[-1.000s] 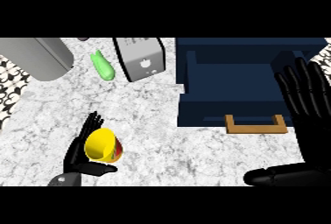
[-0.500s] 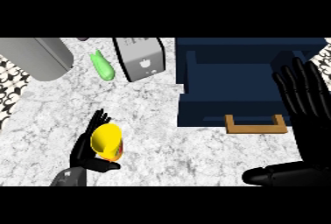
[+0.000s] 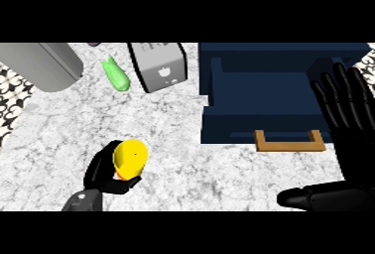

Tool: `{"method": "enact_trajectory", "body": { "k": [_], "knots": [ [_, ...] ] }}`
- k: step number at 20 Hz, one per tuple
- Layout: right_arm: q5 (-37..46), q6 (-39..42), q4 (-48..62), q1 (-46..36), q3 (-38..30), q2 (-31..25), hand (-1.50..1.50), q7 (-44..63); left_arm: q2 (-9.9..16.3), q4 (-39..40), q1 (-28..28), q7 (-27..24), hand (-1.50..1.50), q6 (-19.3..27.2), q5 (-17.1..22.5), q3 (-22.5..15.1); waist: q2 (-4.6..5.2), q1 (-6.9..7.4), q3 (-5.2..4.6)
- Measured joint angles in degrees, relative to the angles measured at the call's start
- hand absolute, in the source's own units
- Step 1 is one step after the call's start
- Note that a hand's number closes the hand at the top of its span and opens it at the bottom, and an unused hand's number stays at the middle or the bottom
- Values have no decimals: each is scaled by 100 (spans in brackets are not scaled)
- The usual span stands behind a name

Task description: Pick up the cup, place it into the drawer and close the drawer

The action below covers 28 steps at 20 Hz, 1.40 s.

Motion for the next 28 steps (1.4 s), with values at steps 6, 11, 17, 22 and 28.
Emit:
{"method": "enact_trajectory", "body": {
  "k": [6, 11, 17, 22, 28],
  "knots": [
    [-101, 125, -27, 155, -119, -82, -150, -94, 46, -189, 25, -266, 150, 308, 59, 50, -3, 6, -2],
    [-98, 79, -162, 160, -89, -71, -150, 28, 98, -195, -53, -516, 150, 849, 423, 571, 0, 8, -2],
    [-125, 38, -212, 43, -141, -113, -150, 158, -12, -686, -56, -642, 150, 1197, 636, 706, -10, 23, 2],
    [-104, 78, -133, 121, -143, -100, -150, 62, -92, -1479, 66, -407, 150, 1155, 707, 460, -17, 39, 3],
    [-188, 192, -68, 286, -239, -124, -150, -102, -162, -2991, 91, 718, 150, 1178, 840, 40, -30, 58, 8]
  ]
}}
